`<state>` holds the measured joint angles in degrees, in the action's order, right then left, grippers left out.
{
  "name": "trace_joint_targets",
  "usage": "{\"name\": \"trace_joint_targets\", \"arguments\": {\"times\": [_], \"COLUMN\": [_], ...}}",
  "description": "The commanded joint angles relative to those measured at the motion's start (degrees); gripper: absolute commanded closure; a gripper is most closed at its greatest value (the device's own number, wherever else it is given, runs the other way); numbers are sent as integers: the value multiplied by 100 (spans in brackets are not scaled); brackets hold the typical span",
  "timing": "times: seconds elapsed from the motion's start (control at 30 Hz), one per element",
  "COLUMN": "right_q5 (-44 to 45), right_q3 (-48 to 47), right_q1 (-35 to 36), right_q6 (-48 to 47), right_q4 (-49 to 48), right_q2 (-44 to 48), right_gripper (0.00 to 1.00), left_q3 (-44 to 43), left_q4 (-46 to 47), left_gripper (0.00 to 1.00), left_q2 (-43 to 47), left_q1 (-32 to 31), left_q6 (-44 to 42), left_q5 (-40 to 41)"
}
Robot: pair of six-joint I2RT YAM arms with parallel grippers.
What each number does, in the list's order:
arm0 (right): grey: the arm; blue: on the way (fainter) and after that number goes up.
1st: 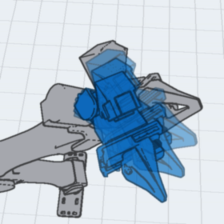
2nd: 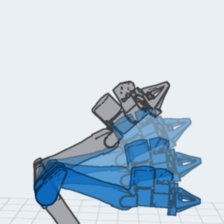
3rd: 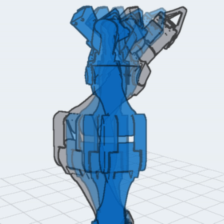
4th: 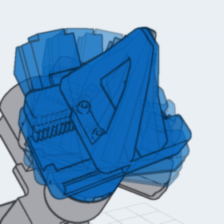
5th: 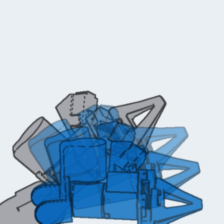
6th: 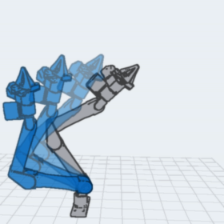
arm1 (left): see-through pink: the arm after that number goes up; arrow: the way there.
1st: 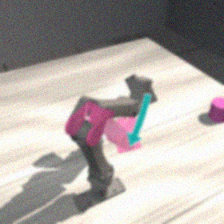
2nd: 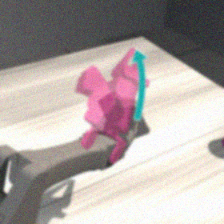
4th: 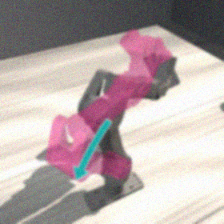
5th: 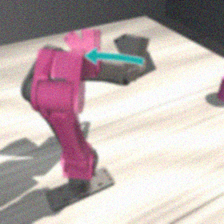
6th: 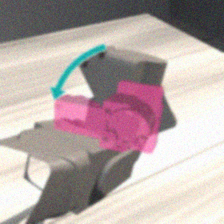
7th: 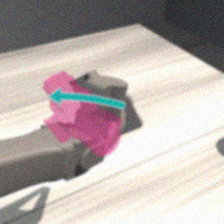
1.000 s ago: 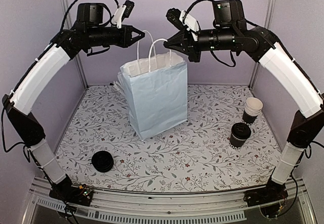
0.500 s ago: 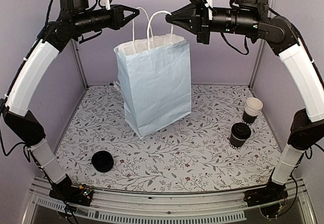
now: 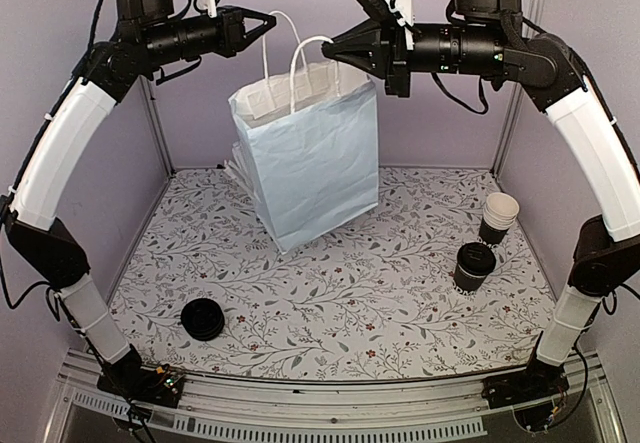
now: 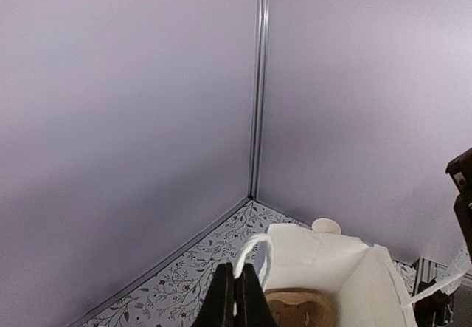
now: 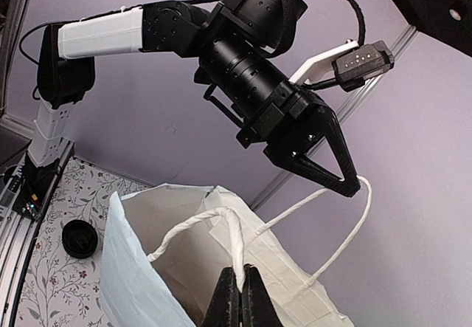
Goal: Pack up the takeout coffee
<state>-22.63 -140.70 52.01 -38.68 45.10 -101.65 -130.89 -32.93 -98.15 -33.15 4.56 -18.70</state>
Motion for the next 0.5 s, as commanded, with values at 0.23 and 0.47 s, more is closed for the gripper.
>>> {"name": "trace_joint_targets", "arguments": {"times": [0.23, 0.47], "right_q5": [-86, -127], "right_q3": [54, 126], "right_q1": [71, 82], "right_q6": [-100, -114], "right_q4": [66, 100], "right_q2": [-9, -40], "right_gripper": [100, 99], "left_q3": [230, 784], "left_q4": [184, 421], "left_gripper": [100, 100], "left_q2": [61, 255], "left_q1": [-52, -57], "left_q6": [-42, -32], "left_q5": [-31, -19]}}
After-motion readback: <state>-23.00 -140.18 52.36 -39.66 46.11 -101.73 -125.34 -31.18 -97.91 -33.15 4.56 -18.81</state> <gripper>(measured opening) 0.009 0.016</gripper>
